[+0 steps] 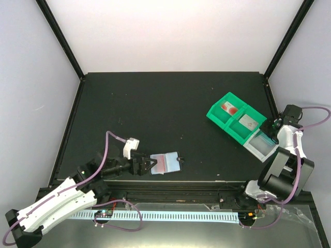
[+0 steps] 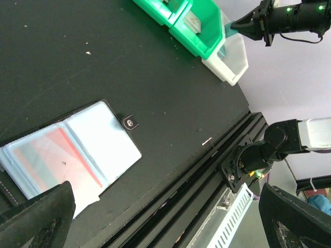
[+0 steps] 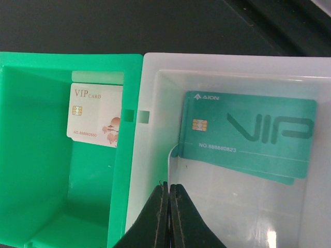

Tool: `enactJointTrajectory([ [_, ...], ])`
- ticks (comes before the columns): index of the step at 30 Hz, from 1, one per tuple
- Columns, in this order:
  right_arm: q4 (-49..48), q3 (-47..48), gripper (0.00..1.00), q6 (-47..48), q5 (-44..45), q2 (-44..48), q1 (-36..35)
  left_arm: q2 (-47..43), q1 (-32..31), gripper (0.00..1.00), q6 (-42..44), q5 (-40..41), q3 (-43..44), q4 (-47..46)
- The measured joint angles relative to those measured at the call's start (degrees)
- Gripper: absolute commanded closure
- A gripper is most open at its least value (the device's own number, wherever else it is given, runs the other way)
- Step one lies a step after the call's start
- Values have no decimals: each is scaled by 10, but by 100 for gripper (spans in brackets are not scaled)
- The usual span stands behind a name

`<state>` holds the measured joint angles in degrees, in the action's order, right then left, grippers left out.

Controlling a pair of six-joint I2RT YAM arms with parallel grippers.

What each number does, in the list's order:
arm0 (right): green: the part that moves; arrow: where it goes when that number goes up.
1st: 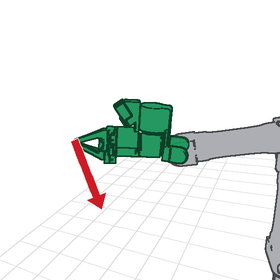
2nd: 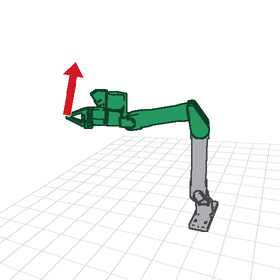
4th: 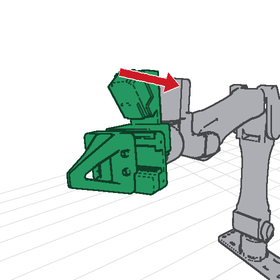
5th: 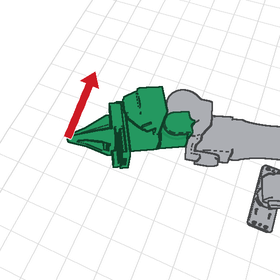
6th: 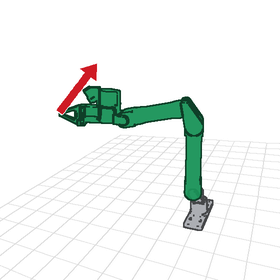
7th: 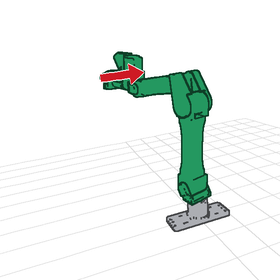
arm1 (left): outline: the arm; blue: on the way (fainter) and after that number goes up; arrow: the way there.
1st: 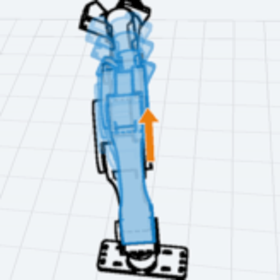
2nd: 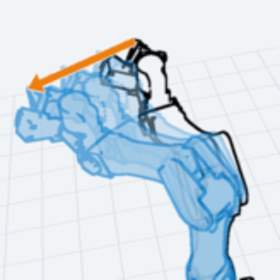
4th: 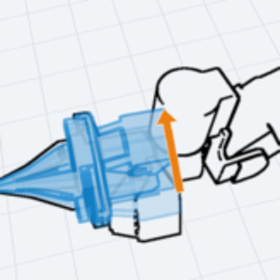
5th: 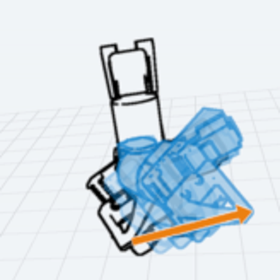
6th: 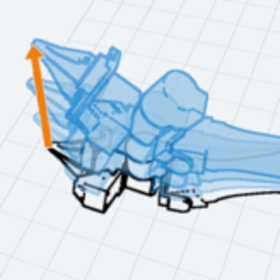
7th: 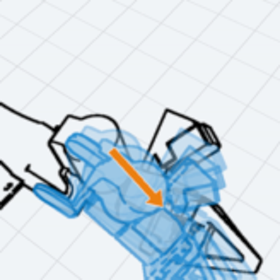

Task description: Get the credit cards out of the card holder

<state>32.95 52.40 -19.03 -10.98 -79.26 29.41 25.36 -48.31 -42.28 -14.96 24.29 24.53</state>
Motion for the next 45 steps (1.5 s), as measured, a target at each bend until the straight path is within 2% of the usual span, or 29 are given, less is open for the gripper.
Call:
enactJointTrajectory([
  [18, -24, 21, 98, 27, -15, -36, 3, 29, 0, 1, -37, 7, 22, 10],
  [32, -38, 44, 94, 46, 25, -74, 3, 88, 0, 1, -43, 5, 36, 9],
  [43, -47, 49, 99, 63, 21, -82, 3, 99, 0, 1, -59, -5, 38, -2],
  [45, -57, 43, 96, 70, 22, -74, 3, 99, 0, 1, -59, -5, 38, -2],
])
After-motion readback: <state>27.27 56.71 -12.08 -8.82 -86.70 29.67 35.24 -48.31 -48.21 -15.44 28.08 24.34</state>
